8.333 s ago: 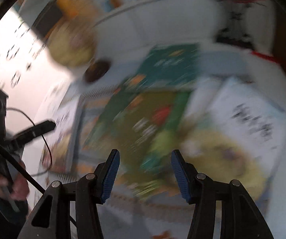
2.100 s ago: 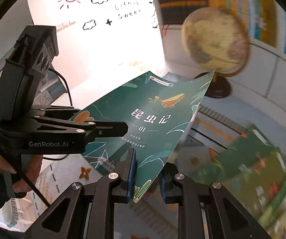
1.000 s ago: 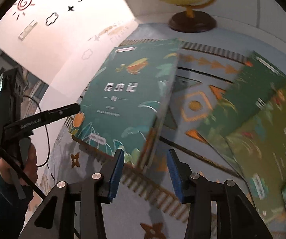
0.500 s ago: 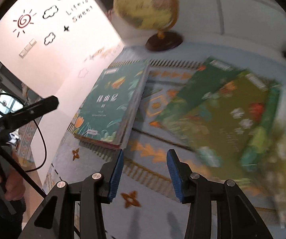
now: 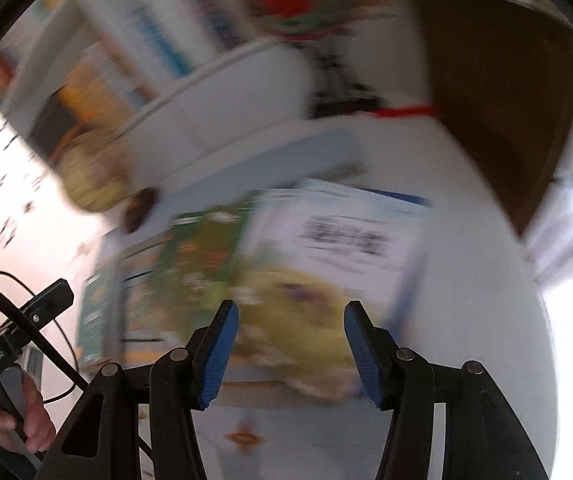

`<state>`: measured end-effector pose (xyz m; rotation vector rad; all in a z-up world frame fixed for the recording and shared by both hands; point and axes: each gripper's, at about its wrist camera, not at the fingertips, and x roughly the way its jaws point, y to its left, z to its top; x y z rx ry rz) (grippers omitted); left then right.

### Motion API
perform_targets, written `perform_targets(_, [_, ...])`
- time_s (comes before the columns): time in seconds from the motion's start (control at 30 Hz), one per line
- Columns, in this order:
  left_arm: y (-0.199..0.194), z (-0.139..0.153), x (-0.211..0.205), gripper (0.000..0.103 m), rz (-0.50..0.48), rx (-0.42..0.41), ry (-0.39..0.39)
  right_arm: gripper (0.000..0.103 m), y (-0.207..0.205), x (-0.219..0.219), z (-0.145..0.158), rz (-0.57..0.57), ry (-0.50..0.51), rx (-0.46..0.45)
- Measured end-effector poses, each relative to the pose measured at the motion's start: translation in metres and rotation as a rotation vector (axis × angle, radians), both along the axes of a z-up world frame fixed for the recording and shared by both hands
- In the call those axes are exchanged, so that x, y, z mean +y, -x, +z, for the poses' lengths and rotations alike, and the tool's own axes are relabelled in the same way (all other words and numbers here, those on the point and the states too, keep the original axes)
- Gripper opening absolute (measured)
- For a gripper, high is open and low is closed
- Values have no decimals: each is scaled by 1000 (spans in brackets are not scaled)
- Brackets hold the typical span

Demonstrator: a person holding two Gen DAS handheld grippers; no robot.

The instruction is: Organize books

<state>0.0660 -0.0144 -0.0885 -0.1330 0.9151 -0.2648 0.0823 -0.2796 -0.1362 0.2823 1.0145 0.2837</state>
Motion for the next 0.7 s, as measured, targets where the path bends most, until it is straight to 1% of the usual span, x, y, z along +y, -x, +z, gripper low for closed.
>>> perform_targets(0.07, [-17,-17,-16,78,-44,47,19,53,1,-26,-8,-60,-11,42])
perform_targets(0.13, [-39,-38,-31,78,-75,113,51,53,1,-47,-20,-106,-41,87])
perform_targets(0.23, [-63,-64,-48,78,-111,183,93,53,-1,-57,-37,-134,-57,128])
perform_targets(0.3, [-73,-77,-58,78,-133,210,80,53,-4,-51,-46,-128,-53,153])
perform_targets(0.43, [-91,-99,-77,78,-190,236,12,53,-13,-23,-59,-63,-28,164])
perform_targets(0.53, [-99,-114,-79,78,-193,270,24,53,-17,-6,-67,-26,-33,164])
perform_targets(0.63, [-99,-115,-77,78,-207,267,56,53,-19,2,-74,-7,-11,148])
perform_targets(0.7, [-97,-115,-79,78,-230,277,72,53,-21,0,-80,-16,-21,159])
